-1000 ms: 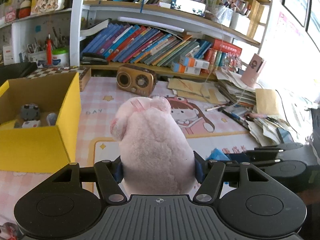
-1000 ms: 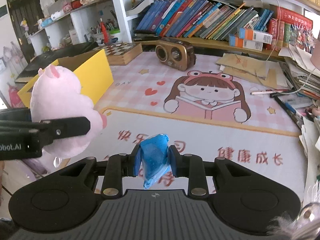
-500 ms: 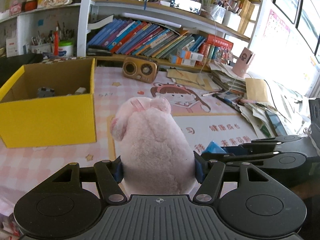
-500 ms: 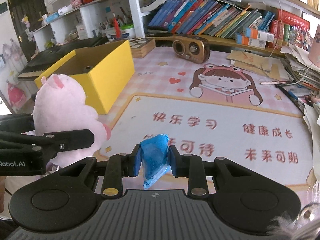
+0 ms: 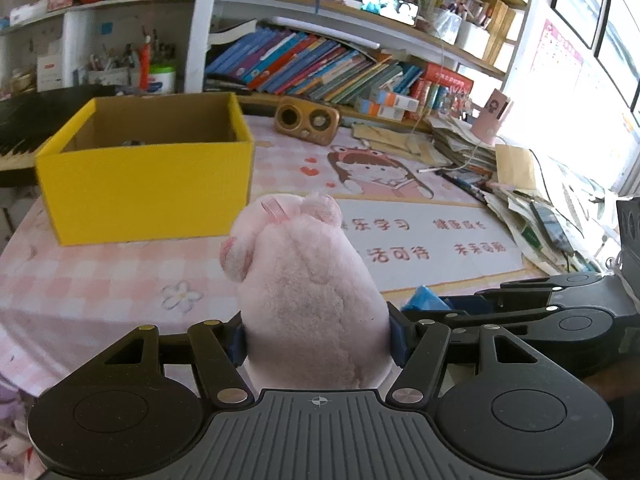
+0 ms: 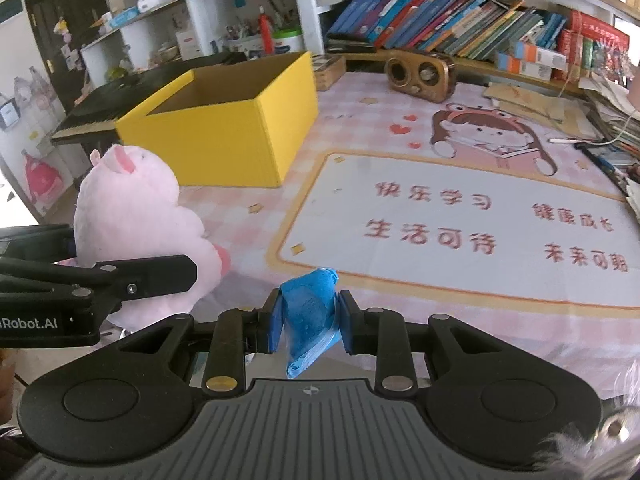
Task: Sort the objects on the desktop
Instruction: 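Lift and carry the blue cloth and plush pig with both tools to the yellow box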
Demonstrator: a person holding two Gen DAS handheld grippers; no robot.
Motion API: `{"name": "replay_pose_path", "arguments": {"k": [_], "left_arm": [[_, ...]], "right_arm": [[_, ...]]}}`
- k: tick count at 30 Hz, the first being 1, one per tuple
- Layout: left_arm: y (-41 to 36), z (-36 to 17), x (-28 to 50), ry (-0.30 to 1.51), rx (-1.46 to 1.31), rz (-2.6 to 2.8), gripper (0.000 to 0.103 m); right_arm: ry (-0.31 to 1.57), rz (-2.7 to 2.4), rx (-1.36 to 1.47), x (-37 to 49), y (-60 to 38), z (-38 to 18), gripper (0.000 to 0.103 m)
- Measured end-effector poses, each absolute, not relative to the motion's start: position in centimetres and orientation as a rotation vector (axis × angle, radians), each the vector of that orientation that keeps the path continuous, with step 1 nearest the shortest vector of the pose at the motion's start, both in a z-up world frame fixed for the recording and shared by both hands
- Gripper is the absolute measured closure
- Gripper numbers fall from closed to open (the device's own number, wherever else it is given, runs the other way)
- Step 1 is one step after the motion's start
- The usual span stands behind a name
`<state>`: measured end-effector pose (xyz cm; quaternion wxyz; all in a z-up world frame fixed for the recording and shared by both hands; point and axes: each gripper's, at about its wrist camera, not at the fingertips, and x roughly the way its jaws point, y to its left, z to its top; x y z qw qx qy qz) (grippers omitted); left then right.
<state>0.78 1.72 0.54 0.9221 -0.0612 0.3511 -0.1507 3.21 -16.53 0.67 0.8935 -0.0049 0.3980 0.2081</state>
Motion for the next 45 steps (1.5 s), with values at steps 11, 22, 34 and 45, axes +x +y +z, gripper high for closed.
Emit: {"name": "replay_pose_path", "arguments": {"k": [11,22,34,45], "left_arm": [[5.3,0.8,-1.9,0.700,-0.160,-0.235,0.039],[8.7,1.1,-3.3,0.666,-0.205,-0.130,0.039],[9.0,1.0,-2.1,0.672,-0.220,-0.120,0.039],[8.4,1.3,0.2,0.669,-0.213,-0.066,0.039]], "right_arm": [[0.842,0.512,-0.053,1.8,-12.4,0.7,0.077],[0.825,0.602,-0.108,2.2,-8.5,1.0,0.077],[0.836,0.627,-0.121,3.4,-7.7,1.1,0.078],[0.839,0.681,-0.126,6.5,-7.5,0.9,0.078]]}}
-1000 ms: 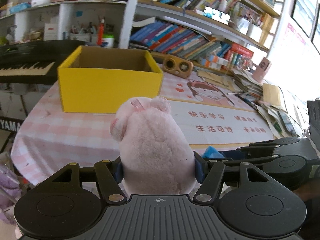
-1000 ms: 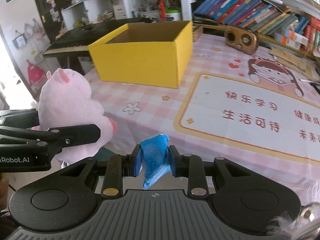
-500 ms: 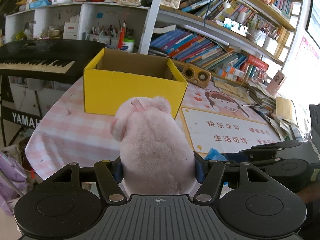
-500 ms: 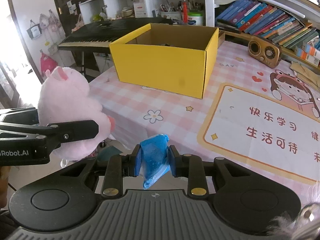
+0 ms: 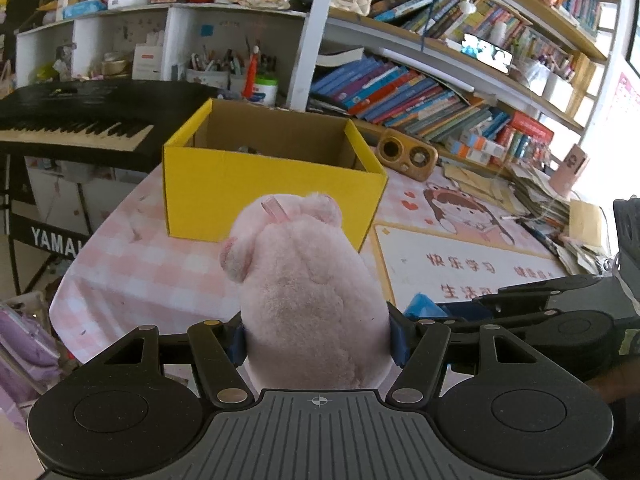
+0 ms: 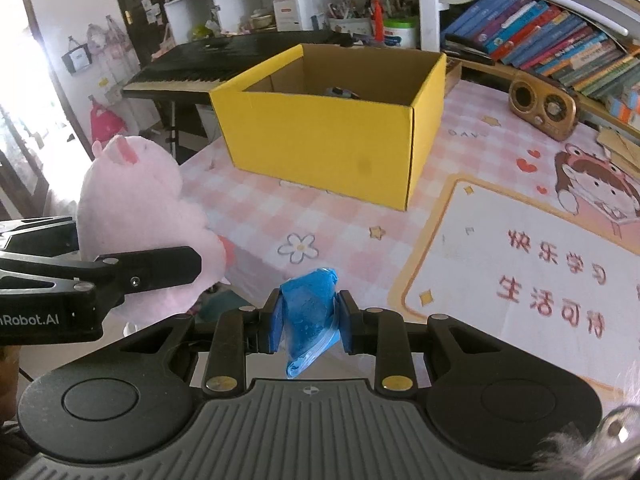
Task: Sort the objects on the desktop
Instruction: 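Lift and carry the blue cloth and plush pig with both tools to the yellow box, then lower both tools into the box and open them to drop the items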
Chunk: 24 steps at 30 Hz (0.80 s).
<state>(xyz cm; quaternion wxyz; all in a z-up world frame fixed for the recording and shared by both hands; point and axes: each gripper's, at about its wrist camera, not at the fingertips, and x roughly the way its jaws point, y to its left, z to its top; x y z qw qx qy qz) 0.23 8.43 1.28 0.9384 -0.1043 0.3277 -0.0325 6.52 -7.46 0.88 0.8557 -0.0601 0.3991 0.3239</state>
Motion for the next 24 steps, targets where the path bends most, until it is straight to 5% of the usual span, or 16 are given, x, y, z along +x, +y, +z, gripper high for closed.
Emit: {"name": "replay_pose_path", "arguments": {"k": [24], "left_arm": [[6.6,6.7,13.7,0.429,-0.100,0.060,0.039]], "right_arm": [[0.575,0.730,-0.092,22.6,-7.9,7.5,0.078]]}}
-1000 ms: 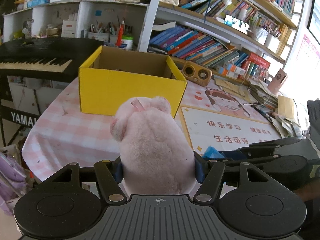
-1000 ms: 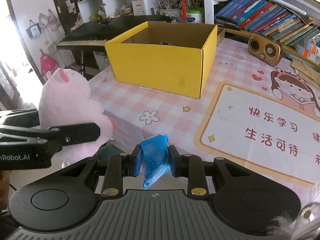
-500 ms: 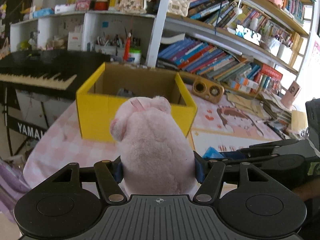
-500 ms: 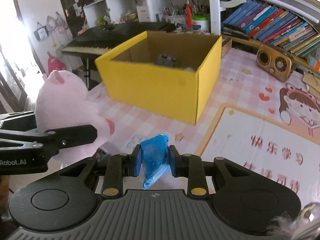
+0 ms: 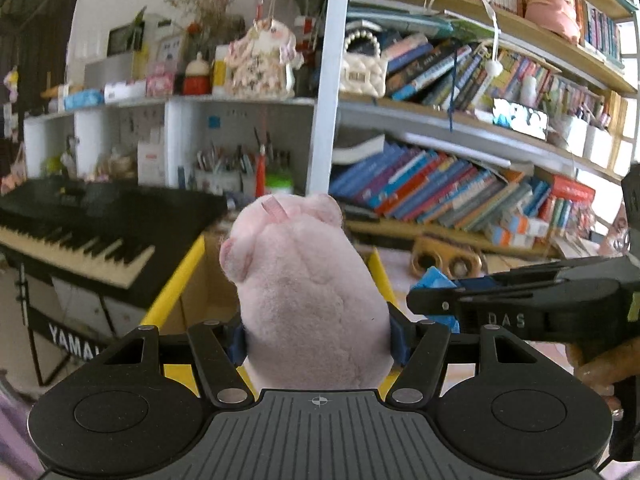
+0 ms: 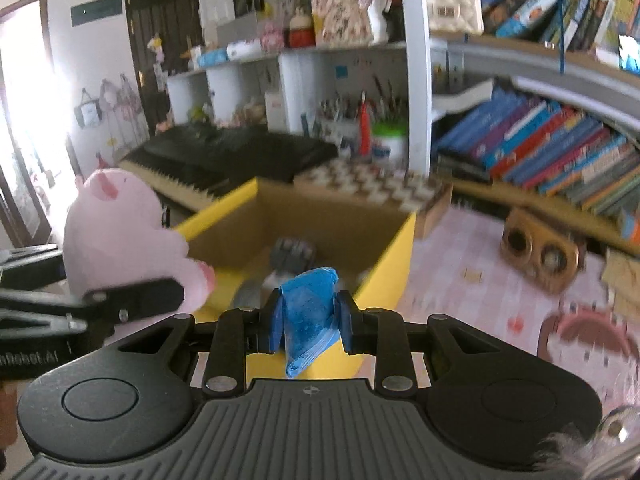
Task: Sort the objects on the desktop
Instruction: 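Lower both tools into the box and open them to drop the items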
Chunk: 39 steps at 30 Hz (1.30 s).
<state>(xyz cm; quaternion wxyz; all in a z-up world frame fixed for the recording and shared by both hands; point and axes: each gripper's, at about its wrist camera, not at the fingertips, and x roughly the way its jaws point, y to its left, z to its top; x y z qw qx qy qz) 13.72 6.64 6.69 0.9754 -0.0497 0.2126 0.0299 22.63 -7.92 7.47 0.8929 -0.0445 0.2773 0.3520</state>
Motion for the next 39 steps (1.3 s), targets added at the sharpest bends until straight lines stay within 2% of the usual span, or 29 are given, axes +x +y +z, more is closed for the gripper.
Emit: {"name": "replay_pose_path", "arguments": {"k": [7,18,21,27,32,39], "left_arm": [[5.9,6.5,18.1,0.416,-0.074,0.082,0.039],[5.0,0.1,23.5,0.663,-0.048,0.048,0.038],[5.8,-0.7,24.1,0.697,-0.130,0.025,0.036],[7.1,-1.5,24.9,0.740,-0.216,0.001,0.026],[7.1,-1.3,24.6,0.703,-0.139,0.062,0.011],[6.9,0.7,24.2,0.625,-0.015,0.105,0.008]], "right_arm": [[0.523,0.730,-0.058,27.0,-7.6,8.9,0.078],[0.580,0.774,-0.106,31.3,-4.9,6.6,0.078],[0.610,0.798,-0.132,32.1,-3.8,5.6,0.078],[0.676,0.823,-0.176,33.7,-2.1,3.5,0.078],[0.701,0.846,-0.216,34.7,-1.1,2.3,0.078],[0.716,0.865,-0.293,35.4,0.7,1.6,0.078]]}}
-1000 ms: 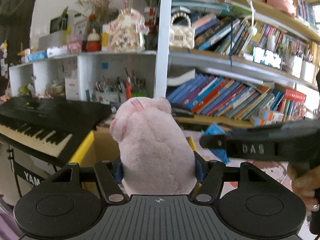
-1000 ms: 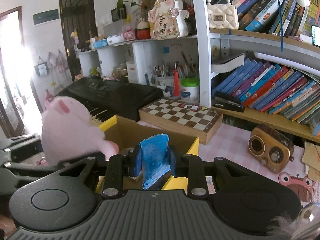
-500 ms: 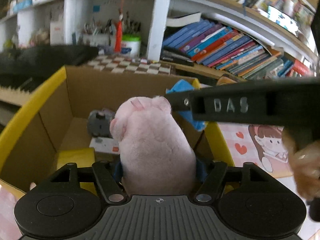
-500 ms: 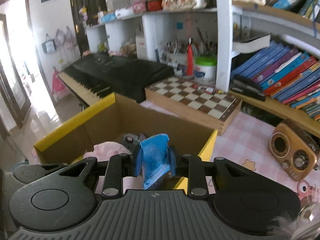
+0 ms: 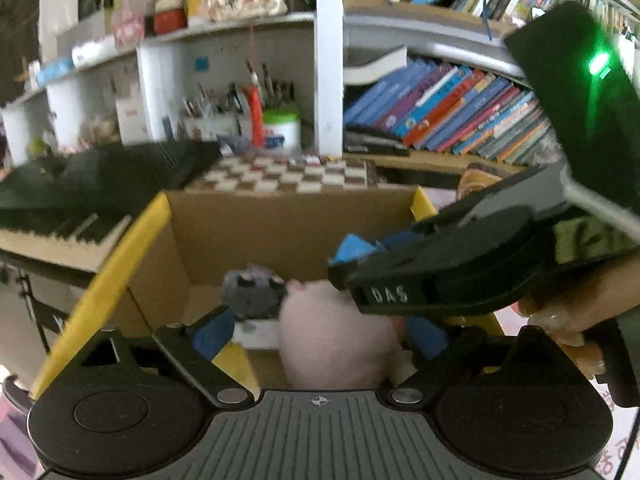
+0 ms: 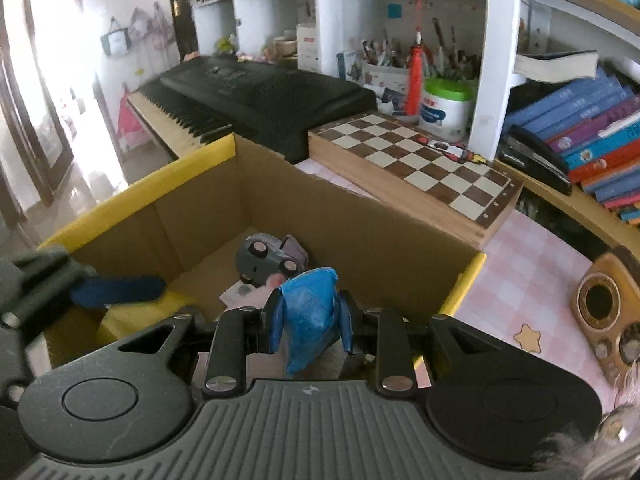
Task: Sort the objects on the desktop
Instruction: 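Lower both tools into the box and open them to drop the items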
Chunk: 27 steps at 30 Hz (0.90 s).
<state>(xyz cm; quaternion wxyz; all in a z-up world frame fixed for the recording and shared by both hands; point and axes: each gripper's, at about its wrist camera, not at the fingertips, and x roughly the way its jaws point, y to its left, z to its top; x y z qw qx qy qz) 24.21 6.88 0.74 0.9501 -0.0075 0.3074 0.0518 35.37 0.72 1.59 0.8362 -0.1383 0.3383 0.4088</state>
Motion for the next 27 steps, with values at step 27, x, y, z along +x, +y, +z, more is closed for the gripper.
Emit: {"name": "replay_pose_path", "arguments": {"k": [27], "left_arm": [[8.7,2.2,18.6,0.544,-0.067,0.198,0.006]], "right_arm": [[0.680,0.814,-0.553,35.5,3.7,0.4,0.051]]}}
